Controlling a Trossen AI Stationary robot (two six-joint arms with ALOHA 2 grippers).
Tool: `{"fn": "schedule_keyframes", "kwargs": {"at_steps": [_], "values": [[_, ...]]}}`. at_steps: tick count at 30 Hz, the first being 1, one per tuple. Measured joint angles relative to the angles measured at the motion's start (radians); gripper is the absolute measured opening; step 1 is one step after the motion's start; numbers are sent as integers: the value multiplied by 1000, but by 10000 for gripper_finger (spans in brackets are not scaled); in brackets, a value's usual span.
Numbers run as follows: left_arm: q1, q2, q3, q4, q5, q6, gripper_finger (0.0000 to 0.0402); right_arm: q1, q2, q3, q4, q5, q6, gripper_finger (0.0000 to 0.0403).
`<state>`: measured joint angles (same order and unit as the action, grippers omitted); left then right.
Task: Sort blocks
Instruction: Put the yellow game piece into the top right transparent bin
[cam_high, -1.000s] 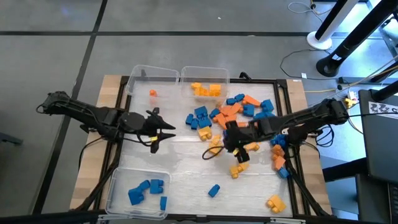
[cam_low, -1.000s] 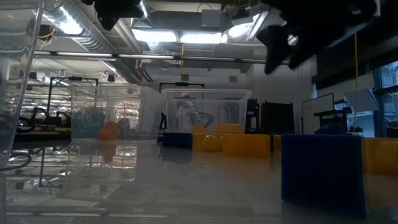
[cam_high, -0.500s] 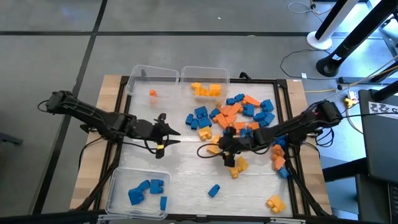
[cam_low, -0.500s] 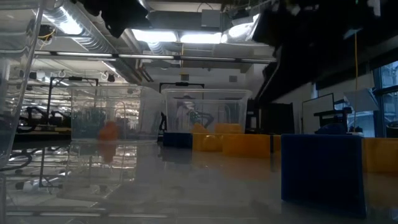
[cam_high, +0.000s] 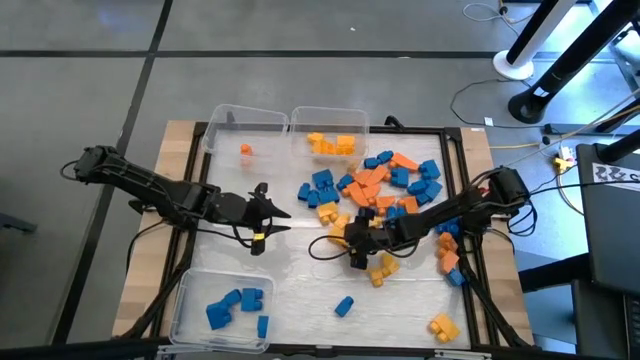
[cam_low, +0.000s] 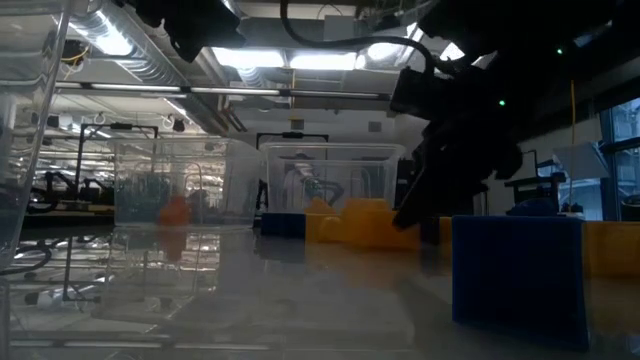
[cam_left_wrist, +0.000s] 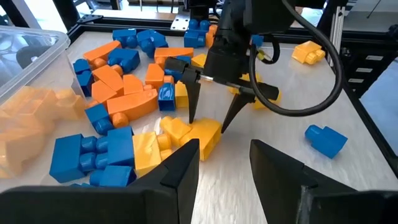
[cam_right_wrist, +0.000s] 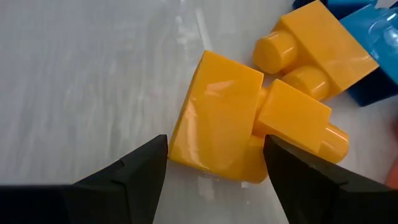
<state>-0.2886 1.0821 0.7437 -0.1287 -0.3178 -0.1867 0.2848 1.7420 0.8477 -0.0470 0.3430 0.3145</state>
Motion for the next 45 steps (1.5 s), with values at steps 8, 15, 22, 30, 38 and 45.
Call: {"fn": "schedule_keyframes", "kwargs": {"at_steps": [8,15,22,30,38,45], "values": [[0,0,0,6,0,0,131,0,11,12,-7,39,-14,264],[0,0,0,7,0,0,131,-1,13,25,-14,31,-36,264],[0,0,0,7,0,0,131,0,11,28,-49,12,-27,264],[0,0,0,7,0,0,131,4,10,28,-52,12,-27,216],[0,0,0,7,0,-15,131,4,9,29,-52,10,-34,138],[0,0,0,7,0,-15,131,5,10,28,-52,4,-35,100]]}}
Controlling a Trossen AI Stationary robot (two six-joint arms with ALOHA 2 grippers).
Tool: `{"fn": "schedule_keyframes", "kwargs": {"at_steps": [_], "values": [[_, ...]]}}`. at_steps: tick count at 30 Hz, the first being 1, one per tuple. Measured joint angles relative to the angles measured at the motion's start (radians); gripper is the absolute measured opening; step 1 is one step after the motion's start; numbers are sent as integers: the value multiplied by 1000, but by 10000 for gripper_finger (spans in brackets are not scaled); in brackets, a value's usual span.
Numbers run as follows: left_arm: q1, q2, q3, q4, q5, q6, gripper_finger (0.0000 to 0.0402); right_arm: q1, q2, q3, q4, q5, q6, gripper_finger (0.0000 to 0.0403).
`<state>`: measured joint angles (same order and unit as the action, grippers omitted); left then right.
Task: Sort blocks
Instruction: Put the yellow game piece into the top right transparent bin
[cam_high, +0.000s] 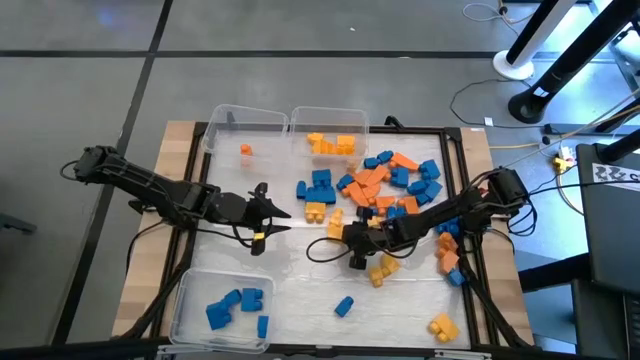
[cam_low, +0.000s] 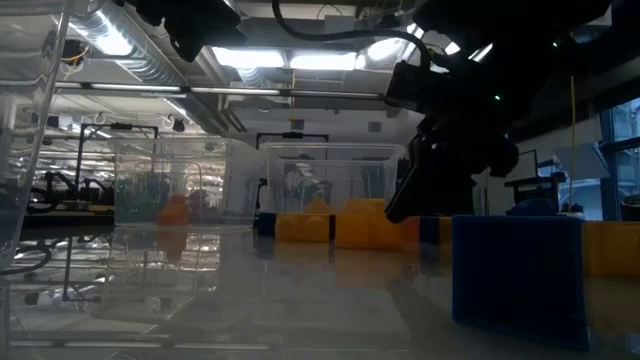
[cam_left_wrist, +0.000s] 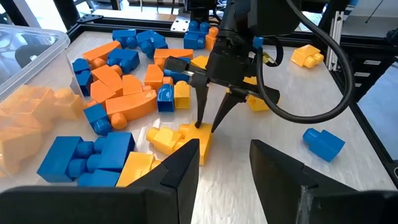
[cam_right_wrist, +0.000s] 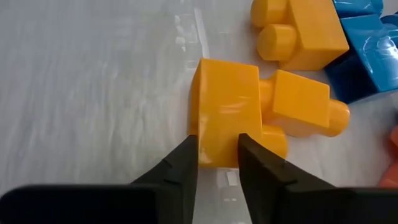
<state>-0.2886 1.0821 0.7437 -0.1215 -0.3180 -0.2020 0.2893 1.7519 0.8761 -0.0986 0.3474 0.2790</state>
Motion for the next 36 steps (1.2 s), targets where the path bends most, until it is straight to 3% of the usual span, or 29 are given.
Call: {"fn": "schedule_keyframes", "kwargs": {"at_steps": [11,16,24,36], "values": [[1,44,0,91,4,-40,131,-1,0,-2,22,-15,-25,91],[1,196,0,207,66,28,131,-1,1,-2,36,-18,-25,91],[7,427,12,396,71,217,131,-1,2,-2,45,-25,-26,91],[42,647,128,425,66,420,131,-2,3,-3,74,-45,-26,92]]}}
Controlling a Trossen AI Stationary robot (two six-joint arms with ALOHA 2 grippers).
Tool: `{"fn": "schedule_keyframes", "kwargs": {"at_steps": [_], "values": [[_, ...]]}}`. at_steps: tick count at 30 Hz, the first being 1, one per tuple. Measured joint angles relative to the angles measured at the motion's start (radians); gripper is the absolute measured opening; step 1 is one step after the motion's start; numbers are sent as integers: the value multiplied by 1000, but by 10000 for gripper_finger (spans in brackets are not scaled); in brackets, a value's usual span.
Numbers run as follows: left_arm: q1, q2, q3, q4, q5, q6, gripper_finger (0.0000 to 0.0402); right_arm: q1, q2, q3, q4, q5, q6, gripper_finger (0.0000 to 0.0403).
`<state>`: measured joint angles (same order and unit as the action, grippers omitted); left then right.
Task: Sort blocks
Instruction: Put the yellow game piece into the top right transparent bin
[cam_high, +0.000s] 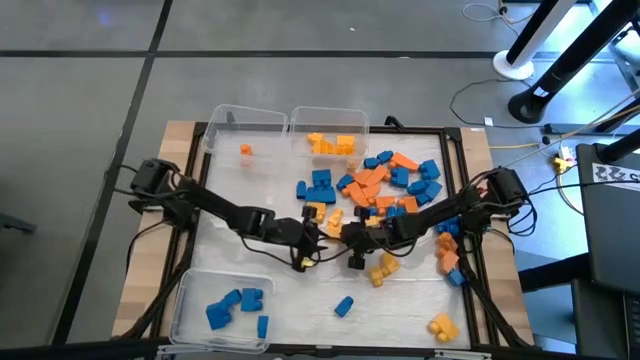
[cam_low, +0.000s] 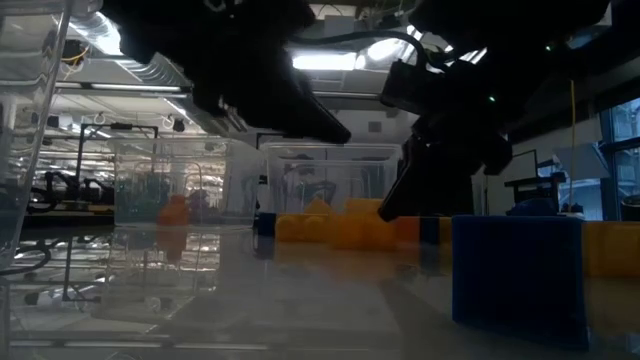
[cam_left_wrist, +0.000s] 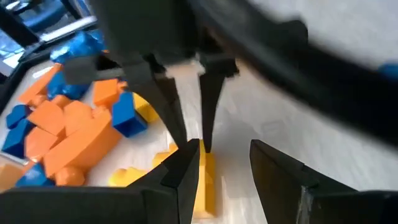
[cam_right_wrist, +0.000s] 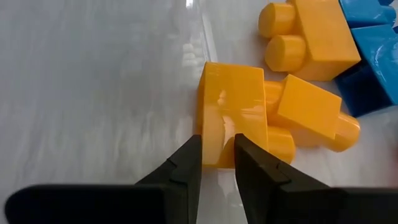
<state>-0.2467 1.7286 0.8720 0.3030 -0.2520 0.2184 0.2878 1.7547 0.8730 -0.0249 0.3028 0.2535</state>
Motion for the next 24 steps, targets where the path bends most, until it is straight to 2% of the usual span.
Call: {"fn": "schedule_keyframes", "kwargs": {"at_steps": [8,14,24], "values": [[6,91,11,-1,-14,83,131,0,1,-1,28,-15,1,92],[6,119,12,-3,-95,166,131,0,1,0,31,-28,3,92],[11,169,12,30,-103,218,131,1,1,0,51,-37,3,92]]}}
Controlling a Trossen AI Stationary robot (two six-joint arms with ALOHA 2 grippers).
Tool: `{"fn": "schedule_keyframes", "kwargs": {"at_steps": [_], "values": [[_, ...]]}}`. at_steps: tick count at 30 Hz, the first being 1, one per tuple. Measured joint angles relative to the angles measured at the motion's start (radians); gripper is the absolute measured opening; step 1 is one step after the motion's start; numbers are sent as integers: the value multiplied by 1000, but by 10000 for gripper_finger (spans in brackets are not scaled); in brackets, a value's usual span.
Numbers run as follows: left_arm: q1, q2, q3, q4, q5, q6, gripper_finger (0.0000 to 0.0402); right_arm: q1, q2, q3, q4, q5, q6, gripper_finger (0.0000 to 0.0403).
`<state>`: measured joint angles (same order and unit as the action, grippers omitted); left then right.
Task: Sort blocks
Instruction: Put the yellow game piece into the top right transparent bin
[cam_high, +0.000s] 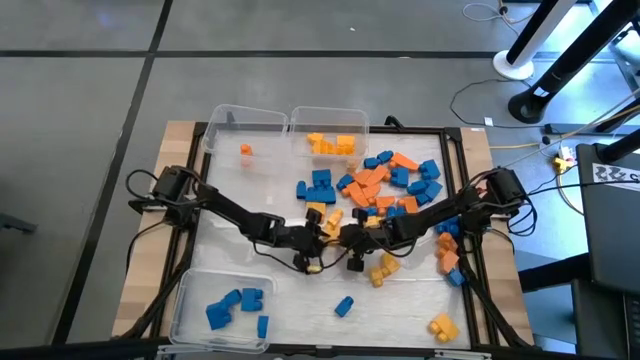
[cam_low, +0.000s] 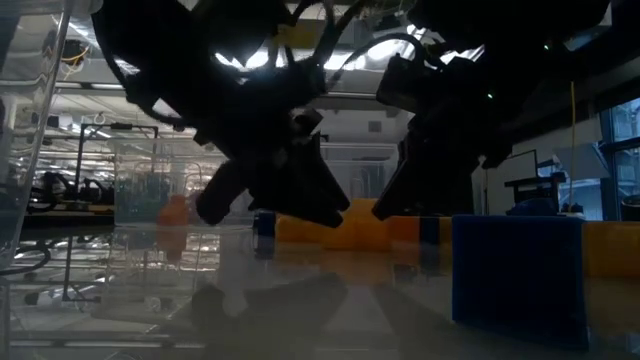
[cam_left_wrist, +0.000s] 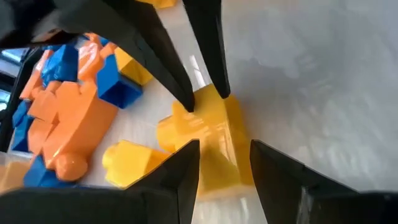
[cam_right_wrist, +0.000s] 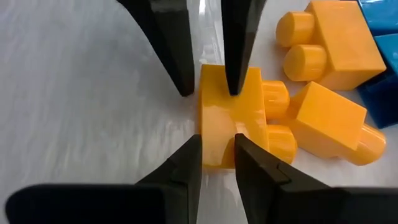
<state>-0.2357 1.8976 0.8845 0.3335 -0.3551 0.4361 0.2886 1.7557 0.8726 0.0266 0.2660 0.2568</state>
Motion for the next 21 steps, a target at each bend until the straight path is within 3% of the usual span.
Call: {"fn": "schedule_keyframes", "kwargs": {"at_steps": [7,21], "values": [[1,25,0,27,-92,29,131,0,0,0,18,-26,0,92],[10,31,0,17,-146,129,131,0,0,0,28,-76,-6,92]]}}
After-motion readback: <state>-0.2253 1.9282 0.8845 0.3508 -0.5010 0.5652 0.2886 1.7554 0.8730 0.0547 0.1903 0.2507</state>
